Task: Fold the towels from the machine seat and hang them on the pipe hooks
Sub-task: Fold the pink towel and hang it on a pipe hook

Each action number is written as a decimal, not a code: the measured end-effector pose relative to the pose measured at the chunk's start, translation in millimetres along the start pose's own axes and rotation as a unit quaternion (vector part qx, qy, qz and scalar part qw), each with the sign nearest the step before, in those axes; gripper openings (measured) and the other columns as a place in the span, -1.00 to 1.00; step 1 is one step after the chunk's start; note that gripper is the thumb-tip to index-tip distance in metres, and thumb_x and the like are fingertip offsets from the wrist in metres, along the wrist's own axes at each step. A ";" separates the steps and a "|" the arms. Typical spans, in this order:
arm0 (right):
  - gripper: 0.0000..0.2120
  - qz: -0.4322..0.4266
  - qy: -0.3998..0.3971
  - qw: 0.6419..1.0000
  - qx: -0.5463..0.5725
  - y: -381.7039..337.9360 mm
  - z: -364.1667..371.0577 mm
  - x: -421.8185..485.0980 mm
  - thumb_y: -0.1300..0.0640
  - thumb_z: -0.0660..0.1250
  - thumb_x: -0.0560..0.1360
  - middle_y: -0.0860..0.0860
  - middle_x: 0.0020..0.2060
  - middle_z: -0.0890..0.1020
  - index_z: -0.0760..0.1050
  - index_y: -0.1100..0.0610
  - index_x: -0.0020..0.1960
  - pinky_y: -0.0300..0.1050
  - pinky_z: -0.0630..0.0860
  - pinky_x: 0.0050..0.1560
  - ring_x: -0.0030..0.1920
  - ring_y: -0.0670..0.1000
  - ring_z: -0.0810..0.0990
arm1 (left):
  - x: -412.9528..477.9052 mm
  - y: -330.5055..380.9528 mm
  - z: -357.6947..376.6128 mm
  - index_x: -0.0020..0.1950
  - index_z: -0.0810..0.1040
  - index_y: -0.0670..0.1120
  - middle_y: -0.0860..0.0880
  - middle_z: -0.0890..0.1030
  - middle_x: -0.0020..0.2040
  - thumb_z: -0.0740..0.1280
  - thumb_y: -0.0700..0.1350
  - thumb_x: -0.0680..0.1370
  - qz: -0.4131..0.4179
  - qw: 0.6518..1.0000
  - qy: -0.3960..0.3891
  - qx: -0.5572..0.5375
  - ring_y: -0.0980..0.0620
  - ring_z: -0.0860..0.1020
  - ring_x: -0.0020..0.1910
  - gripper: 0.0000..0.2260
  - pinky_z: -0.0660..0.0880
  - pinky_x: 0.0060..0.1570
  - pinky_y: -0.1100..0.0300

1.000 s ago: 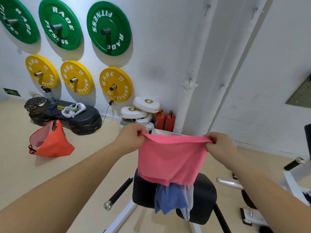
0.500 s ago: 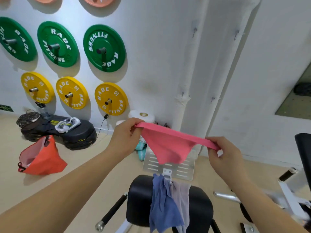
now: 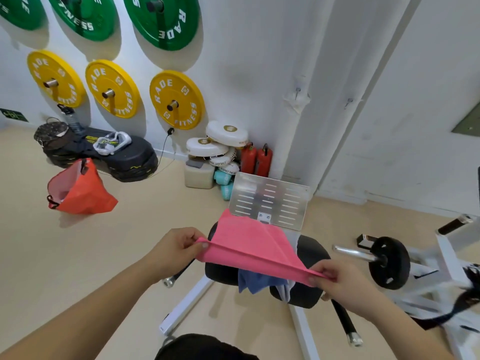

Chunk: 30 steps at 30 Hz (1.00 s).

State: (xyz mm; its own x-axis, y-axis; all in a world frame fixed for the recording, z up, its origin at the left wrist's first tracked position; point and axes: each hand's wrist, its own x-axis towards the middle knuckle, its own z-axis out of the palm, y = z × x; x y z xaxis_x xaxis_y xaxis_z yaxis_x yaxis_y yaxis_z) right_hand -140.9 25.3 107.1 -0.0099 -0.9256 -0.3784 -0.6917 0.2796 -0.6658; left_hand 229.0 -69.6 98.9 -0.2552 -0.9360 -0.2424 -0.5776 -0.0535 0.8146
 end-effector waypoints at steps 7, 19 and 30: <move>-0.84 -0.013 -0.126 0.992 -0.027 25.1 5.6 1.9 -0.04 0.30 0.57 0.01 -0.19 0.72 0.66 -0.10 -0.05 0.18 0.60 0.03 -0.15 0.05 0.68 | -17.7 -23.2 4.6 -0.13 0.67 -0.05 -0.01 0.68 -0.27 0.41 -0.06 0.60 -0.050 0.996 -0.072 -0.009 0.16 0.56 -0.34 -0.86 0.50 -0.27 0.24; -0.85 0.069 0.049 0.981 0.173 35.4 25.2 49.5 0.08 0.37 0.60 0.01 -0.17 0.72 0.69 0.03 -0.09 -0.02 0.63 -0.12 -0.12 0.02 0.68 | 41.3 -17.8 42.8 -0.11 0.61 -0.14 0.02 0.57 -0.34 0.32 -0.07 0.65 -0.095 0.994 0.004 -0.050 0.20 0.47 -0.47 -0.80 0.39 -0.46 0.34; -0.84 0.132 0.163 0.950 0.233 23.0 8.6 195.6 0.09 0.37 0.59 0.11 -0.17 0.70 0.66 0.14 -0.09 0.00 0.57 -0.04 -0.05 0.16 0.65 | 188.1 -24.8 49.6 -0.16 0.62 -0.11 -0.10 0.66 -0.22 0.33 -0.01 0.62 -0.117 0.989 0.088 -0.009 -0.11 0.60 -0.18 -0.76 0.52 -0.14 0.02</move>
State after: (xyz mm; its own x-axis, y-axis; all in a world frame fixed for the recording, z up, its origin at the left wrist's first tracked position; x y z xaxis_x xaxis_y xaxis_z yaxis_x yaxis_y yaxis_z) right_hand -152.6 -147.1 12.2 -0.4148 -0.8161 -0.4023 -0.2409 0.5248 -0.8164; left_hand 156.8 -227.0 6.9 0.0247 -0.9433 -0.3311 -0.5904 -0.2810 0.7566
